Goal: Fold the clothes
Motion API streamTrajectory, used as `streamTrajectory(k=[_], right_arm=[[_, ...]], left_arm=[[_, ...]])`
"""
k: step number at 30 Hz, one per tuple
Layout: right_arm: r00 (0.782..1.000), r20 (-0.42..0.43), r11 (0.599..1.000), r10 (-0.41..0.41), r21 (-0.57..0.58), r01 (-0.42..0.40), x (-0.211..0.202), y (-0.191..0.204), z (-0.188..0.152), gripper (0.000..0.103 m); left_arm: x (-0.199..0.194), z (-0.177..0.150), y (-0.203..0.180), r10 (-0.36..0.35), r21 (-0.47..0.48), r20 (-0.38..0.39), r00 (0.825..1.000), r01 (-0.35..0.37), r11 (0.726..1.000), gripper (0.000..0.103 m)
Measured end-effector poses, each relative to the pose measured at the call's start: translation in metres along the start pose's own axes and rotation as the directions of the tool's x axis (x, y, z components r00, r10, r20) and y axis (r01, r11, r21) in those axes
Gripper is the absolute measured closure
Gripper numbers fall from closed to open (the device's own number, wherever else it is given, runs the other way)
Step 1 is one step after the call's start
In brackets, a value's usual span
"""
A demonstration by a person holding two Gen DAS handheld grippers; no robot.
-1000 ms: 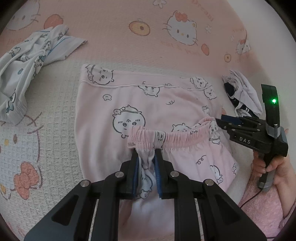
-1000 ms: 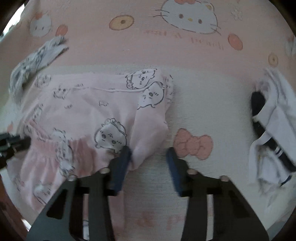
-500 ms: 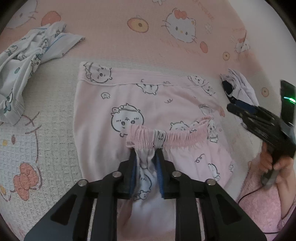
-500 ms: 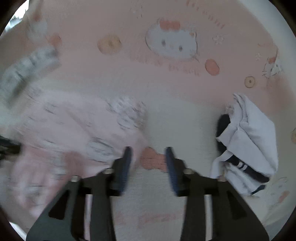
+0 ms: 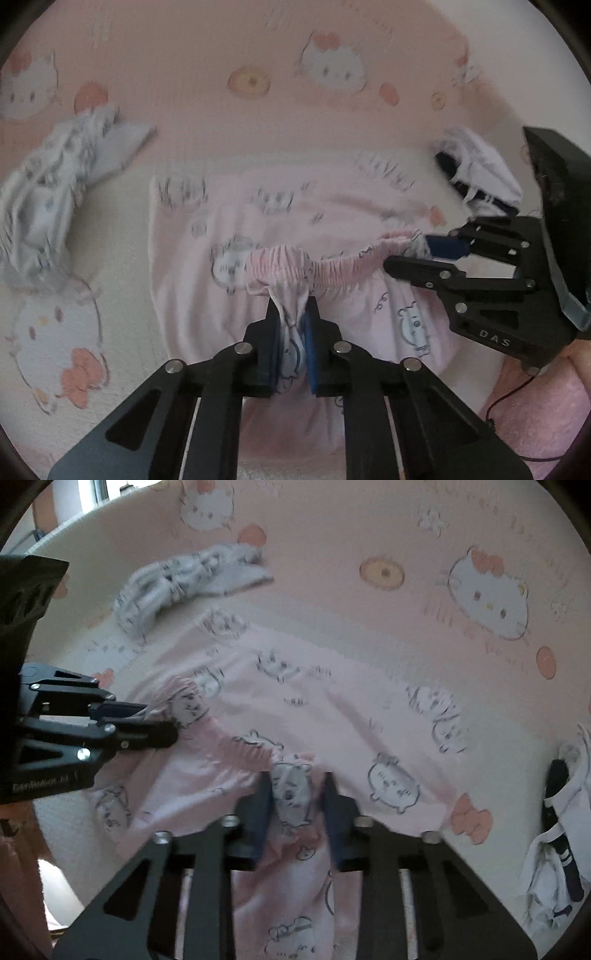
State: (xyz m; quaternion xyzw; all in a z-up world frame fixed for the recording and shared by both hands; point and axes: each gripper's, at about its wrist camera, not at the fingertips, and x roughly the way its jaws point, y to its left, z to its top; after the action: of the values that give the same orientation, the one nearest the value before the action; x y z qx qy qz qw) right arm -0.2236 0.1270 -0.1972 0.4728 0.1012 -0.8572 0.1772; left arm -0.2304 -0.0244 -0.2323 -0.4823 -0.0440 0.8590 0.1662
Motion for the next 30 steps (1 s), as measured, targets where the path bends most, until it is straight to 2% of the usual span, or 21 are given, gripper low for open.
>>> streamTrajectory(k=[6,10,13,19,20,21,23,24,26,28,29,30], right_arm=[[0.998,0.054,0.998,0.022,0.060,-0.025,-0.004,-0.013,0.030,0.086],[0.999,0.048,0.999,0.003,0.040,-0.005,0.026,-0.017,0.069,0.086],[0.999,0.033,0.999,-0.010,0.035,0.009,0.048,-0.025,0.090,0.086],[1.000,0.008,0.996,-0.001,0.093,0.000,0.077,-0.046,0.090,0.085],[1.000,0.006,0.994,0.002,0.106,-0.003,0.080,-0.049,0.090,0.084],[1.000,0.004,0.993,0.002,0.116,-0.003,0.083,-0.052,0.089,0.083],[1.000,0.003,0.990,-0.004,0.141,0.004,0.087,-0.058,0.088,0.066],[1.000,0.006,0.988,-0.015,0.156,0.014,0.087,-0.061,0.088,0.053],[1.000,0.008,0.973,0.002,0.231,-0.004,0.079,-0.073,0.086,0.051],[1.000,0.010,0.942,0.006,0.336,-0.009,0.059,-0.085,0.083,0.052],[0.999,0.023,0.930,-0.025,0.368,0.015,0.041,-0.087,0.080,0.052],[0.998,0.027,0.929,-0.064,0.367,0.050,0.024,-0.083,0.075,0.051]], left_arm=[[-0.001,0.028,0.006,0.011,-0.009,0.030,0.999,-0.010,1.000,0.092],[0.010,0.061,0.024,0.009,-0.025,0.051,0.999,-0.007,1.000,0.092],[0.034,0.077,0.035,0.018,-0.033,0.023,1.000,-0.017,0.999,0.092],[0.066,0.081,0.049,0.034,-0.058,0.000,0.999,-0.034,0.998,0.092],[0.070,0.082,0.050,0.047,-0.051,-0.003,0.999,-0.047,0.998,0.088],[0.071,0.082,0.049,0.058,-0.043,-0.004,0.998,-0.059,0.997,0.087],[0.071,0.084,0.053,0.045,-0.061,-0.007,0.999,-0.046,0.997,0.083],[0.069,0.086,0.056,0.030,-0.081,-0.007,1.000,-0.030,0.996,0.082],[0.062,0.087,0.063,-0.009,-0.132,0.005,1.000,0.010,0.991,0.082],[0.033,0.079,0.078,-0.086,-0.246,0.095,0.992,0.107,0.963,0.082],[0.021,0.072,0.080,-0.074,-0.272,0.102,0.992,0.099,0.957,0.082],[0.016,0.065,0.076,-0.039,-0.269,0.072,0.997,0.057,0.962,0.082]])
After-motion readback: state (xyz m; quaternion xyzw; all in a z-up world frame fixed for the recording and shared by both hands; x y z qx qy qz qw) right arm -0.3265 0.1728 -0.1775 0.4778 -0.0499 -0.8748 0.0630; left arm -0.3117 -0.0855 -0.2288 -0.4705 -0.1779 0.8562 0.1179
